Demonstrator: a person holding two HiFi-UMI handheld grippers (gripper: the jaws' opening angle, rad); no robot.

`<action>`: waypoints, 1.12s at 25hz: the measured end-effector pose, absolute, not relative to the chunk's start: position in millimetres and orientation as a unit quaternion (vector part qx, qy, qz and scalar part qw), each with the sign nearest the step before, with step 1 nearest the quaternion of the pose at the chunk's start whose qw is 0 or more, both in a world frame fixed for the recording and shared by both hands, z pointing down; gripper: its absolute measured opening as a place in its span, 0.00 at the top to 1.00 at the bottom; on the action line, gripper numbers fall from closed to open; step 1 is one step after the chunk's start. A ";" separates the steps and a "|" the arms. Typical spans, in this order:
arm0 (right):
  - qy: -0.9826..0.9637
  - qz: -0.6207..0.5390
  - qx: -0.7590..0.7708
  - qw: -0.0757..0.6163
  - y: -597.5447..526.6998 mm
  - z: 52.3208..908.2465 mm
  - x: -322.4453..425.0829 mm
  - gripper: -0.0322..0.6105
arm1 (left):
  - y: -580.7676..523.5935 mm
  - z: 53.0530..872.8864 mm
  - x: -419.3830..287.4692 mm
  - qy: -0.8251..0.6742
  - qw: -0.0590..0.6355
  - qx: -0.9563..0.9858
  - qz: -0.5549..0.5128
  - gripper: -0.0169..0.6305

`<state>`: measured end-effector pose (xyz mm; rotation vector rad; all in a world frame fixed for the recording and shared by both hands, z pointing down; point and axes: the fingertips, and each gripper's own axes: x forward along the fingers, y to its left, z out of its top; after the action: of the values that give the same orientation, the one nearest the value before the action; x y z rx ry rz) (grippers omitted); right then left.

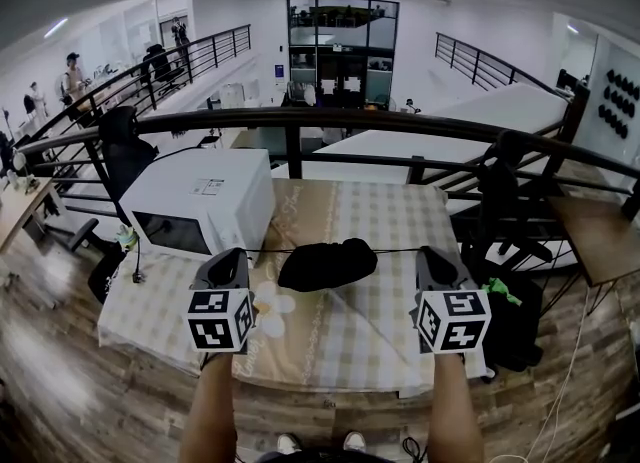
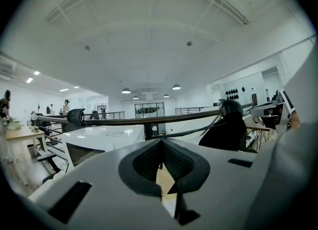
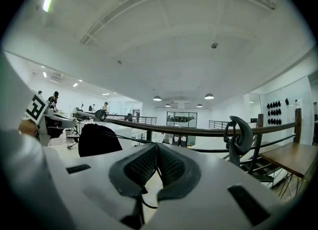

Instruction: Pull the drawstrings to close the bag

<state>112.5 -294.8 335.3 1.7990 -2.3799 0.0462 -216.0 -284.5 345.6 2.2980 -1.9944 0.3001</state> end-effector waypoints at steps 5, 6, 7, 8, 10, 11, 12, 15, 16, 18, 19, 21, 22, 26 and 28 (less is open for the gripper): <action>-0.794 0.019 0.602 0.080 -295.2 338.2 113.4 0.92 | -285.5 349.7 -218.1 -0.652 0.045 0.750 0.099 0.93; -0.794 0.019 0.602 0.080 -295.0 338.0 113.2 0.92 | -285.4 349.9 -218.6 -0.652 0.046 0.750 0.100 0.93; -0.794 0.019 0.602 0.079 -294.7 337.4 113.1 0.92 | -285.3 350.0 -218.8 -0.651 0.047 0.751 0.100 0.93; -0.794 0.018 0.603 0.079 -294.6 336.9 113.1 0.92 | -285.3 350.3 -218.7 -0.650 0.048 0.752 0.100 0.93; -0.792 0.017 0.605 0.078 -294.8 336.3 113.1 0.92 | -285.7 351.7 -218.7 -0.649 0.050 0.752 0.100 0.93; -0.792 0.016 0.605 0.078 -294.9 336.2 113.0 0.92 | -286.0 352.6 -218.8 -0.649 0.052 0.753 0.100 0.93; -0.792 0.016 0.605 0.078 -294.8 336.2 112.8 0.92 | -286.2 353.4 -219.1 -0.649 0.054 0.753 0.099 0.93; -0.792 0.013 0.605 0.079 -294.8 335.7 112.0 0.92 | -286.2 354.3 -220.1 -0.649 0.057 0.753 0.098 0.93; -0.792 0.013 0.605 0.079 -294.8 335.3 112.2 0.92 | -286.4 354.2 -219.8 -0.648 0.057 0.753 0.098 0.93; -0.792 0.012 0.605 0.080 -295.1 335.0 112.4 0.92 | -286.8 354.4 -219.4 -0.648 0.057 0.754 0.098 0.93; -0.792 0.012 0.605 0.080 -295.3 335.1 112.3 0.92 | -286.9 354.8 -219.5 -0.648 0.057 0.754 0.098 0.93; -0.792 0.012 0.604 0.080 -295.2 335.3 112.4 0.92 | -286.8 355.6 -219.4 -0.647 0.059 0.754 0.098 0.93; -0.793 0.013 0.604 0.080 -295.0 335.3 112.7 0.92 | -286.5 356.0 -219.1 -0.647 0.059 0.754 0.098 0.93; -0.792 0.012 0.605 0.079 -294.8 335.2 113.5 0.92 | -286.1 357.6 -218.3 -0.647 0.060 0.754 0.100 0.93; -0.792 0.012 0.606 0.079 -294.9 334.7 113.5 0.92 | -286.2 358.0 -218.4 -0.646 0.060 0.754 0.102 0.93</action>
<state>113.5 -294.9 334.7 1.8128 -2.3685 0.0355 -218.4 -286.2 358.0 2.2824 -1.9566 0.3074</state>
